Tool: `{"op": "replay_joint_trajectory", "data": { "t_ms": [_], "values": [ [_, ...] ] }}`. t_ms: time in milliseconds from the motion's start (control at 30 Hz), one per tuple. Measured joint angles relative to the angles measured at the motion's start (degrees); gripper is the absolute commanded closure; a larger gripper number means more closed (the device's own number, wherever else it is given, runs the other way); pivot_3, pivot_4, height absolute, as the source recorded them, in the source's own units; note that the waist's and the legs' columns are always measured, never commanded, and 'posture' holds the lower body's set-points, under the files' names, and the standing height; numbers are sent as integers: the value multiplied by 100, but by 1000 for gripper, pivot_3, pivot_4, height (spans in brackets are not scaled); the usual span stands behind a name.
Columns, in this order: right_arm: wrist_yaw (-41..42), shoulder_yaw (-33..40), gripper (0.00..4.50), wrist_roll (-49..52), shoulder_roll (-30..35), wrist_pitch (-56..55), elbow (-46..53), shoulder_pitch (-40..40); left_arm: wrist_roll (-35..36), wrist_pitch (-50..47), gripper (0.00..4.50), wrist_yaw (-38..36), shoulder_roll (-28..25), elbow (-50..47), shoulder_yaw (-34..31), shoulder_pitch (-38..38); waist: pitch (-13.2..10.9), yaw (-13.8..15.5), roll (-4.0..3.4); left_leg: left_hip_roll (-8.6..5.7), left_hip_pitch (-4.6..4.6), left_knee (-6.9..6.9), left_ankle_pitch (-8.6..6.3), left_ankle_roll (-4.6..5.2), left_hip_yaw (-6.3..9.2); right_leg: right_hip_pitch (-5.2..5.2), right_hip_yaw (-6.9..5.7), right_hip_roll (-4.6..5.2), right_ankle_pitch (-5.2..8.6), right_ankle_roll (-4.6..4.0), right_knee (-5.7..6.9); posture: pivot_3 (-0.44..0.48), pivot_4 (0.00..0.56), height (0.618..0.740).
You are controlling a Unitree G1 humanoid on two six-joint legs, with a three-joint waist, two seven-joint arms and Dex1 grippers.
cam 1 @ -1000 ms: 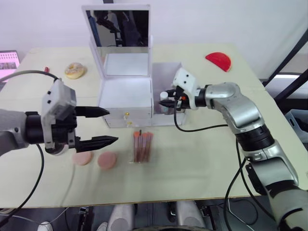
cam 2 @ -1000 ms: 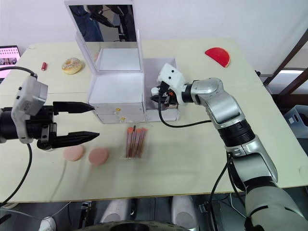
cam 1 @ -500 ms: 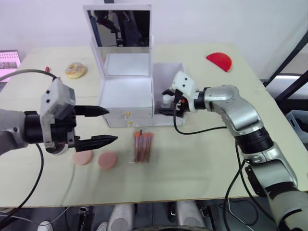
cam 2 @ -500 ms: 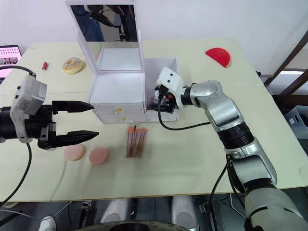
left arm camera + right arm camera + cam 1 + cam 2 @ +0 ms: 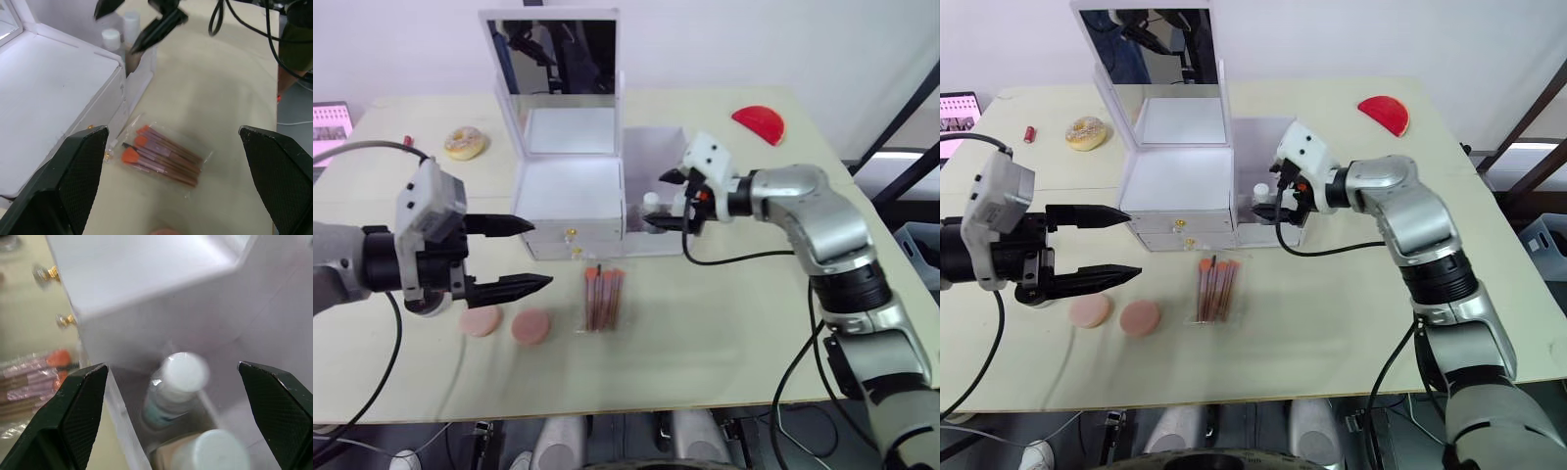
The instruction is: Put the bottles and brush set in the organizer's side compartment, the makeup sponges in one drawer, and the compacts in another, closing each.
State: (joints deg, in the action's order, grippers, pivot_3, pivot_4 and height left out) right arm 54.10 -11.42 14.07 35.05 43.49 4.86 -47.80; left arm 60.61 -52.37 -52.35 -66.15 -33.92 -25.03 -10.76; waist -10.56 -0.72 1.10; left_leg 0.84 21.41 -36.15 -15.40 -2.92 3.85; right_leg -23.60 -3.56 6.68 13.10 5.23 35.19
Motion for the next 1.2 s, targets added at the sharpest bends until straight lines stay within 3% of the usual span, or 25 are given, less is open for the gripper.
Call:
{"op": "replay_joint_trajectory", "data": {
  "t_ms": [133,233,400,600,867,1200],
  "values": [
    [129,654,14,567,417,501,498,92,-65,8,0,-2,59,99,-179,295,-2,6,-3,0,2,1,0,0,-1,-1,0,1,1,0,-3,0,150,739],
    [306,1469,14,979,994,681,774,495,-390,58,0,-114,88,344,-669,858,-1,10,0,0,2,6,-1,0,-3,1,0,1,11,-15,-11,0,150,739],
    [993,2891,14,1387,2024,487,894,2414,-1531,481,0,-602,216,1196,-1897,2263,-1,15,1,1,3,11,-4,6,-15,-2,2,2,19,-18,-20,0,150,739],
    [1570,4341,14,1534,2154,-182,508,4265,-2986,1943,0,-1202,545,2612,-2672,3534,-1,-11,0,9,-10,1,-7,8,-37,-4,16,3,27,-6,-18,0,150,739],
    [1620,4717,14,1182,2235,-1243,-261,5135,-3621,3149,0,-1515,604,4458,-2885,3490,0,-5,-2,12,3,-14,-16,-11,-43,-17,16,12,27,-7,-49,0,150,739],
    [1404,4706,14,1316,2229,-1370,-219,5276,-3649,3548,0,-1615,605,4879,-2822,3218,4,5,5,11,-1,18,-11,3,-45,-20,22,4,14,-23,-21,0,150,739]
  ]
}}
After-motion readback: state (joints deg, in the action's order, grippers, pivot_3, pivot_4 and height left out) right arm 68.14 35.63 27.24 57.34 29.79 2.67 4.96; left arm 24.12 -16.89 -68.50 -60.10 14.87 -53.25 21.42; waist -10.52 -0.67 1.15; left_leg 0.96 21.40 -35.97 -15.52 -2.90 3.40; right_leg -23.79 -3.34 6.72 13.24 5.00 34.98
